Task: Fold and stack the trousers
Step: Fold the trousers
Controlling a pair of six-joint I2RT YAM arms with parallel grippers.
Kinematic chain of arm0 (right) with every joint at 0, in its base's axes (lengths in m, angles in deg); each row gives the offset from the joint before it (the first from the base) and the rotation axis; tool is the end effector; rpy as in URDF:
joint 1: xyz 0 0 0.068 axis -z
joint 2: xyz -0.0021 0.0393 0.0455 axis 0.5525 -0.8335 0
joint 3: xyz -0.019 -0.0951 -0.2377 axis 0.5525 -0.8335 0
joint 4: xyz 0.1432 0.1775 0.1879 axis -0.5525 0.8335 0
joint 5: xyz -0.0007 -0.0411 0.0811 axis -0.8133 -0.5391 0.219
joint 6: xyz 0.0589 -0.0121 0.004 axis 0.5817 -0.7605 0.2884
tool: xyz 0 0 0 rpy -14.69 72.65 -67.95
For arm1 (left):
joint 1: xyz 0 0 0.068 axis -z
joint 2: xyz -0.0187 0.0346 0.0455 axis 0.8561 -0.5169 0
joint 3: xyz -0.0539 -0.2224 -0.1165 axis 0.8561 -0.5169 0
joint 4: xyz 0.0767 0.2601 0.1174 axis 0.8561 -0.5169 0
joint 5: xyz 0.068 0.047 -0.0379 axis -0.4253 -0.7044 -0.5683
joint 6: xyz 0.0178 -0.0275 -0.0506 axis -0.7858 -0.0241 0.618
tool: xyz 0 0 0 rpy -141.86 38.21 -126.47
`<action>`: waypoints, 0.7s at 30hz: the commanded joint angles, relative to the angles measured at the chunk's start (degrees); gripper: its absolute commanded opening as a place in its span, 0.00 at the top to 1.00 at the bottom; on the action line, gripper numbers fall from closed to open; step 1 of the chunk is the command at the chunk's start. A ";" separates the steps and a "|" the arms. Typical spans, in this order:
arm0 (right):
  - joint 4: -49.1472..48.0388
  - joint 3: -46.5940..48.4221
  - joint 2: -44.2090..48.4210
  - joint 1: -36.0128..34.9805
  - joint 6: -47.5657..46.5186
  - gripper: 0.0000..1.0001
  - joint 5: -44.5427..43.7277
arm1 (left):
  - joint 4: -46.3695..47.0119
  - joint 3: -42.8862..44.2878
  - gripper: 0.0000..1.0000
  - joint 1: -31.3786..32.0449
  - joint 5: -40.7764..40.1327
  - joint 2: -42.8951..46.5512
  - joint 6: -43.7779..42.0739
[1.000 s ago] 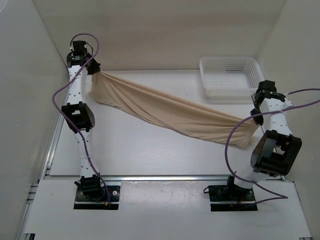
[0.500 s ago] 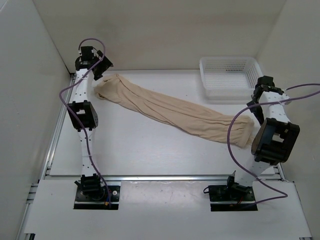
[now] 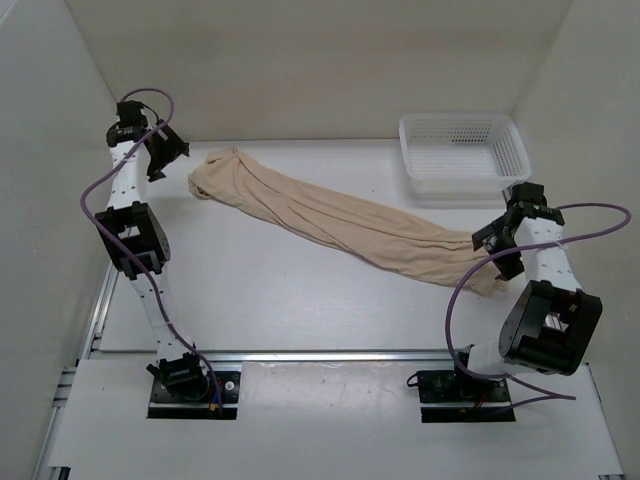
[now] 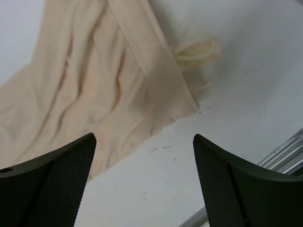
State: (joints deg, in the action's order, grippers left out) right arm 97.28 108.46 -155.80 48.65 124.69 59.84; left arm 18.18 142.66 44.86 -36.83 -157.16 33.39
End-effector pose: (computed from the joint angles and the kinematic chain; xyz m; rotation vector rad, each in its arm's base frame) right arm 0.3023 -0.0919 0.2174 1.3721 2.3244 -0.1651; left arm 0.5176 0.1256 0.2606 -0.8533 2.3284 -0.1998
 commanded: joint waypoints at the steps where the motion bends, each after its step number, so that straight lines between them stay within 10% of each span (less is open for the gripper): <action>1: 1.30 -2.72 2.91 0.18 -1.98 0.12 5.06 | -6.29 3.00 0.00 1.98 0.26 -7.33 -1.43; 12: 2.88 -8.26 3.53 5.18 -1.11 0.12 13.50 | -8.23 17.51 0.05 4.53 -1.68 -19.65 0.95; 16: 0.07 -11.96 3.01 7.03 1.18 0.12 16.22 | -8.23 19.18 0.37 5.14 -0.37 -21.50 1.65; 19: -3.96 -13.28 0.90 7.03 2.41 0.13 16.22 | -8.23 19.18 0.89 5.14 -0.36 -21.50 2.27; 21: -6.68 -13.28 -0.33 7.03 2.42 0.15 15.01 | -7.62 19.18 0.89 5.14 -0.36 -20.81 2.27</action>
State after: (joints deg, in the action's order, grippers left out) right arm 96.28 95.00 -154.86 55.60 125.74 73.87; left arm 10.55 160.48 50.06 -37.82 -179.52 35.21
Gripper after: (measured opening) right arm 0.856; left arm 0.128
